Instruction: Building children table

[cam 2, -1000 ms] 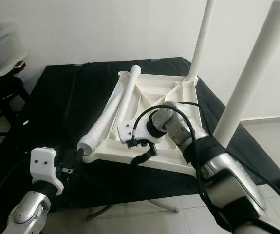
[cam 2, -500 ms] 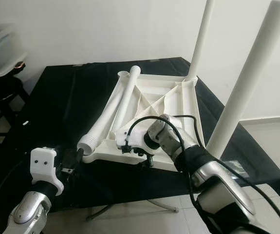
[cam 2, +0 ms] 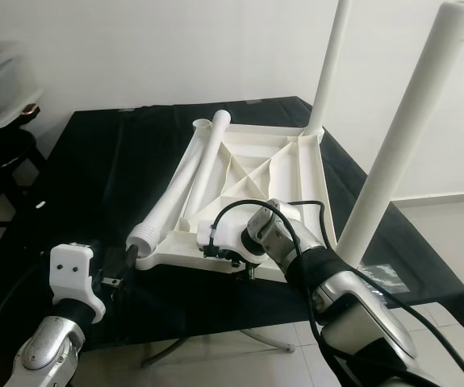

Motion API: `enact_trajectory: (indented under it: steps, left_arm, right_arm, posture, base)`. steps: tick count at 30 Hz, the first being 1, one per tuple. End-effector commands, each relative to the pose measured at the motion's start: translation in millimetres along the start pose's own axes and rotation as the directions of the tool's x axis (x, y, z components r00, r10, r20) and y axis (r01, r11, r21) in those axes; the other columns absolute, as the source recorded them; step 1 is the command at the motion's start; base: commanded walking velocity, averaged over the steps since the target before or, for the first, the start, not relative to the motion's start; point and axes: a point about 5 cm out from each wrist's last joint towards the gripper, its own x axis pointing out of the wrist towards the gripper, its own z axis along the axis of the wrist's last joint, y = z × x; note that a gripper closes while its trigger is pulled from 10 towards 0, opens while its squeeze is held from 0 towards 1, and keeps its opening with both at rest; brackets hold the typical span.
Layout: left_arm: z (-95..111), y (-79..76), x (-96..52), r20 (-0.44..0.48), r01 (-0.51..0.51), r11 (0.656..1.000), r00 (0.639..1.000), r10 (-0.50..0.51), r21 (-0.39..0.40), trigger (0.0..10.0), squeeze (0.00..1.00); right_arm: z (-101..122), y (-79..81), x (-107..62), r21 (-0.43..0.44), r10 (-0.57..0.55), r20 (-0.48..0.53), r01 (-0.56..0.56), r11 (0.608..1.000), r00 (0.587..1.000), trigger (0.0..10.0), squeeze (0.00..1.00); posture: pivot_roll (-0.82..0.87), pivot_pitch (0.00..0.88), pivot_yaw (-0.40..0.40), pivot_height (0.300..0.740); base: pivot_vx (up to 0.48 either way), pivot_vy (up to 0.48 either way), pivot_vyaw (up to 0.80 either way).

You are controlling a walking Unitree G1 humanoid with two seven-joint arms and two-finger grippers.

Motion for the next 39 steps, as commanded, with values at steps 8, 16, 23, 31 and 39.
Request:
enact_trajectory:
  steps: [8,16,23,31,39]
  left_arm:
    - [-3.1,-0.2,-1.0,-0.012,-0.004,1.000,1.000,0.003,-0.008,10.0,0.00]
    - [-3.8,-1.1,-0.8,-0.014,-0.002,1.000,1.000,0.002,-0.011,10.0,0.00]
    - [-4.3,-1.3,-0.7,-0.014,-0.001,1.000,1.000,0.001,-0.014,10.0,0.00]
    - [-4.8,-0.9,-1.8,-0.017,0.002,1.000,1.000,-0.002,-0.012,10.0,0.00]
    - [-4.6,-0.2,-2.4,-0.019,0.001,1.000,1.000,-0.001,-0.012,10.0,0.00]
  right_arm:
    - [-14.6,3.6,1.3,-0.001,0.018,-0.072,-0.019,1.000,0.997,0.0,0.00]
    - [-20.1,5.7,-4.2,-0.040,0.035,-0.088,-0.038,0.998,0.996,0.0,0.00]
    - [-19.7,13.1,-12.1,-0.209,0.068,-0.030,-0.073,0.975,0.997,0.0,0.00]
    - [-48.7,29.3,-28.5,-0.415,0.125,-0.164,-0.183,0.891,0.978,0.0,0.00]
    - [-59.6,29.6,-39.5,-0.500,0.077,-0.235,-0.189,0.845,0.969,0.0,0.00]
  posture:
    - [-0.07,0.017,0.026,0.740]
    - [-0.07,0.014,0.026,0.740]
    - [-0.08,0.010,0.025,0.740]
    - [-0.07,0.009,0.025,0.740]
    - [-0.07,0.015,0.028,0.740]
  base:
    - [0.000,0.000,0.00]
    - [0.000,0.000,0.00]
    - [0.000,0.000,0.00]
    - [0.000,0.000,0.00]
    - [0.000,0.000,0.00]
